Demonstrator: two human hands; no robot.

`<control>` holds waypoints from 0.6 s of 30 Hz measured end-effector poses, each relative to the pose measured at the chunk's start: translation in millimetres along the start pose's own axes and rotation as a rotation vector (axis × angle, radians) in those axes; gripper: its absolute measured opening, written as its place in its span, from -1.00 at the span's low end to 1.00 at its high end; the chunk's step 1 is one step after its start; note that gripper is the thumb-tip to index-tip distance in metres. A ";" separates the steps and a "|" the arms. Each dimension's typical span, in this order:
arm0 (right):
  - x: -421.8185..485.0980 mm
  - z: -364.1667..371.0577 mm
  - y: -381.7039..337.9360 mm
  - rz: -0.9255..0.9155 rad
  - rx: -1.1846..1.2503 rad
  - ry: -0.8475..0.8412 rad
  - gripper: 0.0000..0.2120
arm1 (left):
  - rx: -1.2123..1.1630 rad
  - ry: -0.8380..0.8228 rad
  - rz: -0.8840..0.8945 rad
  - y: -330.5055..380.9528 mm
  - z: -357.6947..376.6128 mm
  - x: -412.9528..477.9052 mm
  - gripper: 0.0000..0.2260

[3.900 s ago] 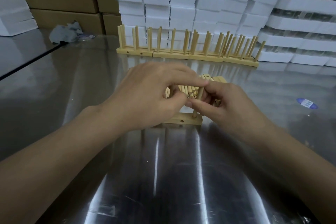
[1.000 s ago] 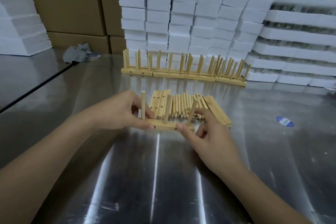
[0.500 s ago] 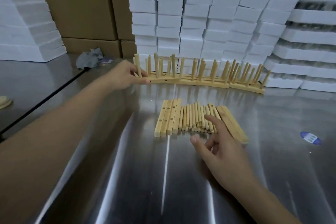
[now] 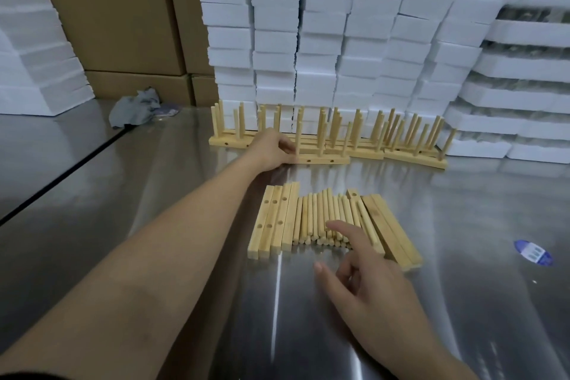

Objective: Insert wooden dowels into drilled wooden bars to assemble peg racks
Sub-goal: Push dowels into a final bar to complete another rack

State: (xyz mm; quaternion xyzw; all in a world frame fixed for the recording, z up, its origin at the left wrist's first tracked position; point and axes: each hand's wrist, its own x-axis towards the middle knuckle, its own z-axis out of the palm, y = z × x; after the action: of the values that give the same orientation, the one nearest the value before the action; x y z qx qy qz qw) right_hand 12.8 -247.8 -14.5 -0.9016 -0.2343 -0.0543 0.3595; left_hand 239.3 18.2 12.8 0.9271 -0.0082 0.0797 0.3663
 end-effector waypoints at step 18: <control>1.3 -1.0 -4.2 -0.079 -0.026 0.000 -0.67 | 0.290 0.189 -0.024 28.9 15.8 10.3 -0.91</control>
State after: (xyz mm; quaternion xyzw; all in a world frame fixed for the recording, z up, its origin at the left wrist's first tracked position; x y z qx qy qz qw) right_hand 12.1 -245.4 -10.9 -0.8963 -0.2691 -0.0714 0.3452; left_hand 249.5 -13.3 22.6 0.9586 0.0487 0.1625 0.2285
